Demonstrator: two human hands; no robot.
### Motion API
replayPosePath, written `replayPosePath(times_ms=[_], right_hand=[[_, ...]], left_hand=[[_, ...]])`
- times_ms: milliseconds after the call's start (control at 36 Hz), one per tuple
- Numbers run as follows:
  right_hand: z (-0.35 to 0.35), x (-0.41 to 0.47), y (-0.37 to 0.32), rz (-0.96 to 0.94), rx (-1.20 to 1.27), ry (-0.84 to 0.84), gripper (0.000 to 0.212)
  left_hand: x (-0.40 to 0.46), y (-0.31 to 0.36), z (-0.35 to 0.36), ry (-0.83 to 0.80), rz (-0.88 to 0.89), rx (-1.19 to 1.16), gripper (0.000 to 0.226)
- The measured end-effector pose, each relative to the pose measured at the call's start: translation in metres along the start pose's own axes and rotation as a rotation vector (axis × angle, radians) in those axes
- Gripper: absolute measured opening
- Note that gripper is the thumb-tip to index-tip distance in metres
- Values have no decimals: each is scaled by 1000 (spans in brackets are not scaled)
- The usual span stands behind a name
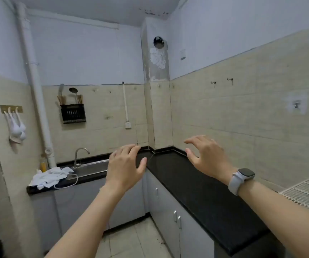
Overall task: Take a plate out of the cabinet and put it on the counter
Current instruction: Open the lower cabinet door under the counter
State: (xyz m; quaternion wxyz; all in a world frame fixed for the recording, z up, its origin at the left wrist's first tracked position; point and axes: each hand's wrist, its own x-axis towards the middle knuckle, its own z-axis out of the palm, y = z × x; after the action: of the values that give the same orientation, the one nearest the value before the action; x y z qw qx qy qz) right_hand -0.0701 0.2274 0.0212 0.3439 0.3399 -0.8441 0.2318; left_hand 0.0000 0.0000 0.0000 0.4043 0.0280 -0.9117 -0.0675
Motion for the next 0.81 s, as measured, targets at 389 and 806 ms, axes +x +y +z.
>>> replayPosePath(times_ms=[389,806], right_hand=[[164,-152,34,356,347,-437,25],[328,-173,73,638,504,-824,30]], left_hand=[[-165,-15,155,-391,-336,-257,38],[-218,-110,282,-651,-808,-360,36]])
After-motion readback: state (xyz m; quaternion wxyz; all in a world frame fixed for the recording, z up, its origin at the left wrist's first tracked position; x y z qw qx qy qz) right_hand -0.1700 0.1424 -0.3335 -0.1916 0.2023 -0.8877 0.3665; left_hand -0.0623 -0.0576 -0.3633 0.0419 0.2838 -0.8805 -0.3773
